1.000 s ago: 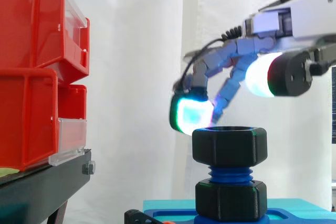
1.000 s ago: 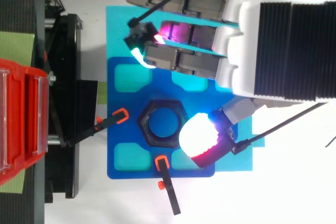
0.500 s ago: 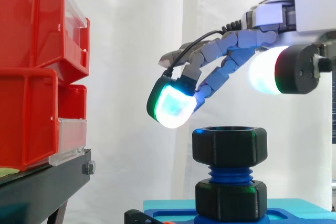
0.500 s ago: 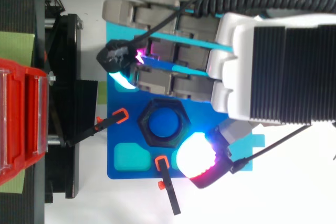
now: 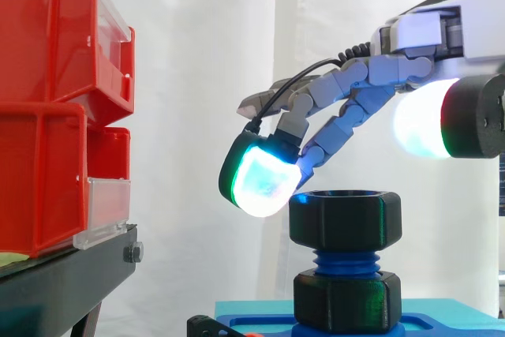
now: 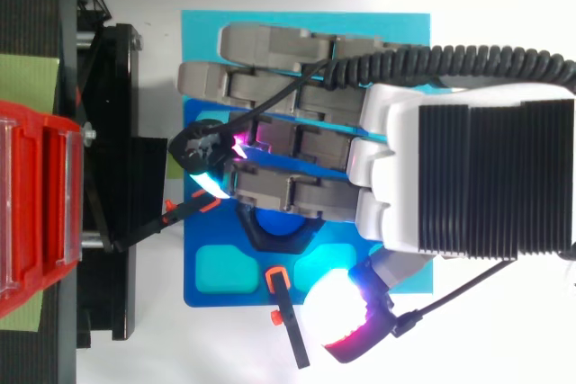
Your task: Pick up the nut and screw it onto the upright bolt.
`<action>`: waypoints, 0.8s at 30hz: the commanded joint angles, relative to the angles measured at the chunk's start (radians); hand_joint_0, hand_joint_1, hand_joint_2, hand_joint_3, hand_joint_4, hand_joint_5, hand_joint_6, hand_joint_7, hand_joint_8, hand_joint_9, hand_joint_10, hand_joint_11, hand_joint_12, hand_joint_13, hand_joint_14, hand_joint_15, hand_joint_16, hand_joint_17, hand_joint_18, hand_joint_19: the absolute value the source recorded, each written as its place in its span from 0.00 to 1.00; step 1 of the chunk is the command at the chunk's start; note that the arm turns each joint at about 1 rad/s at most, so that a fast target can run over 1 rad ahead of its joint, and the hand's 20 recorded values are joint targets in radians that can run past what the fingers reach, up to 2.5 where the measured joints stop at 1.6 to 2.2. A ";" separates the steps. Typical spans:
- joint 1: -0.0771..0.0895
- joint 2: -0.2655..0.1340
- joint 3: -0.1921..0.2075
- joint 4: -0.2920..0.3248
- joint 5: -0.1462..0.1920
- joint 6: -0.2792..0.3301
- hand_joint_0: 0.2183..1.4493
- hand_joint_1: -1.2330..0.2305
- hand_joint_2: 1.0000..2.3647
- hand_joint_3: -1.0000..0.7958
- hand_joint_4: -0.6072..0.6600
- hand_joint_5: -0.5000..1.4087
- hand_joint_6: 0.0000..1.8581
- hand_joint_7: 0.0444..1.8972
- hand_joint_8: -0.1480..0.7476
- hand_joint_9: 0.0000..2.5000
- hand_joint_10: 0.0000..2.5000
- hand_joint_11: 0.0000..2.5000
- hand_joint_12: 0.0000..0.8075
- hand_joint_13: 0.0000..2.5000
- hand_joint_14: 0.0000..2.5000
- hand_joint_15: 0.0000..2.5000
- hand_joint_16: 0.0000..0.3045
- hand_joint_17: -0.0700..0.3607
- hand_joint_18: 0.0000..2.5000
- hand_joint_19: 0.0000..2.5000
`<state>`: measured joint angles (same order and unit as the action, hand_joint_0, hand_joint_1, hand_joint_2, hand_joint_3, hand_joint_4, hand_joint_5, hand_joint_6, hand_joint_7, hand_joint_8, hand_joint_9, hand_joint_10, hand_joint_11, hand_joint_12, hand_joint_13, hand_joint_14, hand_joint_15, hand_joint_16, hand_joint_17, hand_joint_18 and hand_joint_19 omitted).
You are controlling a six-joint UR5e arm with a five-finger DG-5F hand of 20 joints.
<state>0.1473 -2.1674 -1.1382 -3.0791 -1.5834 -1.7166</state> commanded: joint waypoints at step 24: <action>-0.011 0.001 -0.002 -0.001 -0.007 0.018 0.21 0.68 0.00 0.28 0.63 0.27 0.27 0.58 0.43 0.41 0.00 0.00 0.30 0.14 0.00 0.00 0.09 0.31 0.00 0.00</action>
<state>0.1384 -2.1672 -1.1399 -3.0806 -1.5889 -1.6974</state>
